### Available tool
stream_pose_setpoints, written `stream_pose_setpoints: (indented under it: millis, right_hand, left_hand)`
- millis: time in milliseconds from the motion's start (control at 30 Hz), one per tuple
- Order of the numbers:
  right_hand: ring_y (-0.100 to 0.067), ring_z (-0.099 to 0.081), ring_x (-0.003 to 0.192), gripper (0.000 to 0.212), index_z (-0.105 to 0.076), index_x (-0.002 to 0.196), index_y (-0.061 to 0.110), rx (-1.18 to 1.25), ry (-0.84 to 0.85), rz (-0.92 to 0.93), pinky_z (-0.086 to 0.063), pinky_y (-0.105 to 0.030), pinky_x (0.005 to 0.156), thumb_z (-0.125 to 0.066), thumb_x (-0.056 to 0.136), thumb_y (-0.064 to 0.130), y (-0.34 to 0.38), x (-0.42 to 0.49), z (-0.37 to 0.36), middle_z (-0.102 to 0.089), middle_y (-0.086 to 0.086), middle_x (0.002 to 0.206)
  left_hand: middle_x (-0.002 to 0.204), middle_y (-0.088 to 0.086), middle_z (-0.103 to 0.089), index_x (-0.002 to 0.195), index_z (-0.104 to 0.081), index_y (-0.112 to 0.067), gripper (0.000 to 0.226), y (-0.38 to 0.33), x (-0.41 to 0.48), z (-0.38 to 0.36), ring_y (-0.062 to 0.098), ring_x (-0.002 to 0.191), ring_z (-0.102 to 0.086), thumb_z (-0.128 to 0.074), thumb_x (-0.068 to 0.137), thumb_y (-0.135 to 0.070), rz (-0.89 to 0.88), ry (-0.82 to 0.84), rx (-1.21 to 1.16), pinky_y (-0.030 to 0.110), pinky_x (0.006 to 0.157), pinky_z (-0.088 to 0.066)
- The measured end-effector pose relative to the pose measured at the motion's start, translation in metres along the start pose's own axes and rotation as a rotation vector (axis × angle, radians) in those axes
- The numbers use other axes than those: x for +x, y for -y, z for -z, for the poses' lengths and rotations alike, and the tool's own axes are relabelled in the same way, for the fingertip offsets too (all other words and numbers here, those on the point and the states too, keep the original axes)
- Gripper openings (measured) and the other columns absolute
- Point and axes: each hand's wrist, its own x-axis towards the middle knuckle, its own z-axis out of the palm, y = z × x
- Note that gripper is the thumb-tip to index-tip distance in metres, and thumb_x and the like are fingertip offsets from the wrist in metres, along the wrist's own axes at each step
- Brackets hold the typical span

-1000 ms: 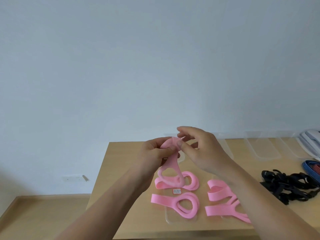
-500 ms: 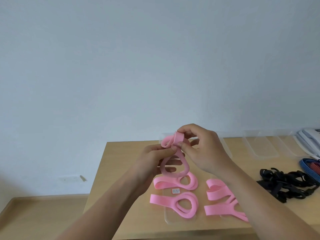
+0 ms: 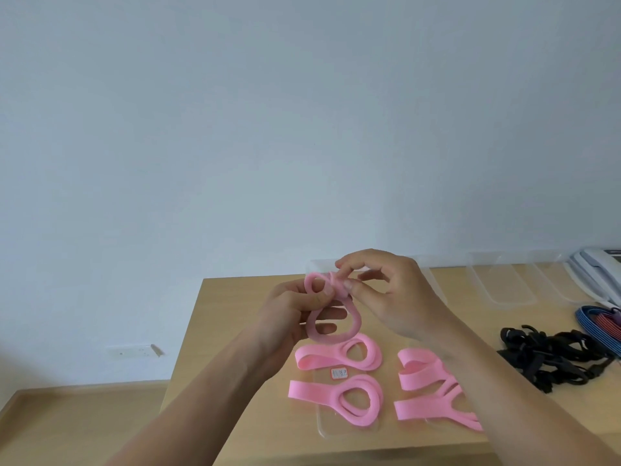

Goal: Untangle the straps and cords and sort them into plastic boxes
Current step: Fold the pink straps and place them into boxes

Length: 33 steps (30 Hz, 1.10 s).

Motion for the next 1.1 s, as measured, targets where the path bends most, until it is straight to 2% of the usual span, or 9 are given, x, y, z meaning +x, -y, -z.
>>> stream_pose_setpoints:
  millis: [100,167,333,433,600,700,867,967,1100]
  right_hand:
    - [-0.001,-0.062,0.108,0.026,-0.068,0.118,0.024,-0.089,0.194,-0.107,-0.051,-0.036,0.097,-0.064,0.095,0.013,0.0,0.006,0.005,-0.069,0.016,0.112]
    - [-0.002,-0.063,0.102,0.022,-0.07,0.115,0.023,-0.132,0.257,-0.098,-0.05,-0.037,0.096,-0.062,0.097,0.015,0.0,0.007,0.005,-0.07,0.018,0.107]
    - [0.004,-0.064,0.093,0.021,-0.07,0.108,0.022,-0.144,0.157,-0.055,-0.047,-0.012,0.084,-0.068,0.091,0.009,0.0,0.009,0.002,-0.071,0.018,0.097]
    - [0.002,-0.063,0.091,0.024,-0.068,0.105,0.022,-0.172,0.077,-0.023,-0.045,-0.01,0.082,-0.073,0.086,0.008,-0.004,0.012,-0.004,-0.068,0.019,0.095]
    - [-0.007,-0.06,0.092,0.034,-0.068,0.114,0.021,-0.263,0.018,0.007,-0.049,-0.026,0.084,-0.074,0.082,0.009,-0.008,0.015,-0.015,-0.065,0.011,0.102]
    - [-0.013,-0.061,0.086,0.032,-0.073,0.1,0.02,-0.28,-0.02,0.079,-0.052,-0.033,0.077,-0.072,0.075,0.001,-0.006,0.016,-0.026,-0.063,0.008,0.096]
    - [-0.006,-0.06,0.088,0.034,-0.077,0.098,0.021,-0.241,-0.043,0.101,-0.052,-0.028,0.077,-0.073,0.073,-0.002,-0.003,0.015,-0.04,-0.065,0.009,0.1]
    - [-0.002,-0.061,0.103,0.032,-0.077,0.107,0.027,-0.204,0.033,0.097,-0.048,-0.017,0.087,-0.071,0.081,0.009,-0.003,0.012,-0.046,-0.068,0.014,0.109]
    - [0.002,-0.056,0.11,0.031,-0.073,0.109,0.032,-0.249,0.081,0.052,-0.043,-0.014,0.092,-0.078,0.079,0.025,-0.006,0.005,-0.06,-0.065,0.02,0.117]
  left_hand:
    - [0.116,0.015,-0.076,0.11,-0.076,-0.006,0.032,-0.002,0.004,0.003,0.028,0.105,-0.074,-0.071,0.084,-0.023,0.008,0.017,0.052,0.044,0.091,-0.057]
    - [0.119,0.012,-0.076,0.113,-0.077,-0.011,0.033,-0.002,0.005,0.003,0.029,0.114,-0.072,-0.069,0.082,-0.02,0.008,0.027,0.072,0.049,0.099,-0.055]
    - [0.13,0.015,-0.071,0.122,-0.073,-0.006,0.041,0.001,0.006,0.005,0.035,0.124,-0.066,-0.073,0.084,-0.02,0.054,0.064,-0.072,0.057,0.107,-0.051]
    - [0.132,0.022,-0.068,0.122,-0.073,-0.001,0.037,0.005,0.006,0.004,0.043,0.124,-0.064,-0.072,0.089,-0.017,0.087,0.053,-0.216,0.056,0.108,-0.051]
    - [0.133,0.019,-0.069,0.127,-0.072,-0.005,0.035,-0.001,0.005,0.003,0.035,0.116,-0.07,-0.064,0.097,-0.022,0.067,0.108,-0.269,0.039,0.097,-0.058]
    - [0.128,0.011,-0.073,0.119,-0.077,-0.01,0.034,-0.005,0.006,0.005,0.029,0.111,-0.071,-0.069,0.093,-0.029,0.047,0.082,-0.221,0.036,0.096,-0.058]
    - [0.128,0.014,-0.073,0.123,-0.07,0.003,0.044,-0.008,0.007,0.019,0.033,0.115,-0.071,-0.069,0.093,-0.029,0.043,0.052,-0.221,0.041,0.093,-0.06]
    - [0.121,0.019,-0.074,0.113,-0.075,0.0,0.022,-0.008,0.007,0.033,0.028,0.103,-0.075,-0.063,0.097,-0.009,0.048,0.055,-0.189,0.038,0.09,-0.061]
    - [0.12,0.029,-0.071,0.117,-0.071,0.006,0.028,-0.002,0.007,0.051,0.04,0.112,-0.072,-0.053,0.096,0.009,0.082,0.07,-0.214,0.038,0.087,-0.063]
